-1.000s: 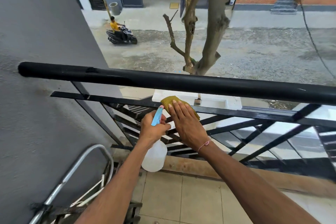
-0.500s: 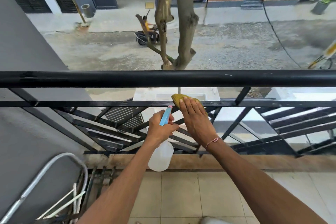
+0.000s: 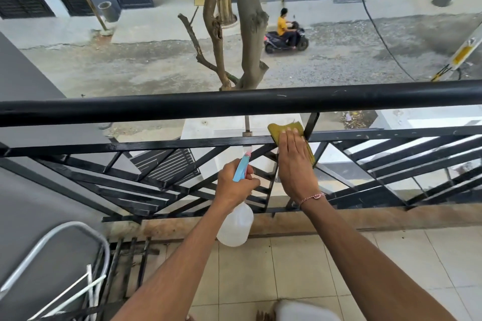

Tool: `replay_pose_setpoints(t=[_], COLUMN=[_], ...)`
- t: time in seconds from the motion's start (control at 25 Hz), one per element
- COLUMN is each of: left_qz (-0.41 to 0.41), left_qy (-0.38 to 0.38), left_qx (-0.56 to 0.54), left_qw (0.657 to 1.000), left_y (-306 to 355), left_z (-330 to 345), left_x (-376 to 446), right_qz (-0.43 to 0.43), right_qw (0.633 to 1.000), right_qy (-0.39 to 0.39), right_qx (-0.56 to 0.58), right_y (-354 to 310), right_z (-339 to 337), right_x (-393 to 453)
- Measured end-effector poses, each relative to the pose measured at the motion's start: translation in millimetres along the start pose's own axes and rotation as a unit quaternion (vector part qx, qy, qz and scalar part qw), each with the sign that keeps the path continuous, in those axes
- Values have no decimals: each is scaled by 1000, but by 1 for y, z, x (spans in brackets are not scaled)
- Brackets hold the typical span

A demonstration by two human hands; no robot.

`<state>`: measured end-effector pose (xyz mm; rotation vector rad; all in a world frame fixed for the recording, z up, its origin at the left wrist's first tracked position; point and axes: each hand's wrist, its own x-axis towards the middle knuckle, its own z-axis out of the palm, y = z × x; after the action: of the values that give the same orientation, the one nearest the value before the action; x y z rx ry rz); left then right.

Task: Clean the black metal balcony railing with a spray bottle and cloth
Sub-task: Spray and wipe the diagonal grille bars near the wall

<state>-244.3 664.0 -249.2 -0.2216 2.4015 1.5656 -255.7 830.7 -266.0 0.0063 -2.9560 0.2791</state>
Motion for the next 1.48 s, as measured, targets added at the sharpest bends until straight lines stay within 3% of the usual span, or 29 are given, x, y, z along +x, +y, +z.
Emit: replay_pose_setpoints(t=[0.24,0.36,0.44,0.64,0.72,1.0,1.28,1.4,1.48], left_qz=[-17,-25,-23,-5,8,105,112,100,113], left_qy=[14,11,11,30,34,56,38,40,55], left_qx=[23,9,4,25,31,57,51,36,35], left_qw=[1000,1000,1000,999,999,991,992,994,992], left_y=[-28,-35,-40,-54,-60,-52,-47,-54,-58], left_z=[-1,-3,-3,6,15,57,75,71,64], left_x=[-5,-6,-6,0,3,20,25,24,23], right_qz=[37,91,169,371,394,368,321,270,233], right_qw=[997,972,917,703,664,699,731,763,804], right_qy=[8,8,23,-37,-38,19,28,40,43], right_qx=[70,214,360,605,634,613,601,585,546], right_y=[-10,-18,-27,-42,-39,-22,1,-7,-20], right_z=[15,20,23,31,35,43,46,42,39], right_x=[-25,-49,-61,-76,-80,-95,-106,-93,-72])
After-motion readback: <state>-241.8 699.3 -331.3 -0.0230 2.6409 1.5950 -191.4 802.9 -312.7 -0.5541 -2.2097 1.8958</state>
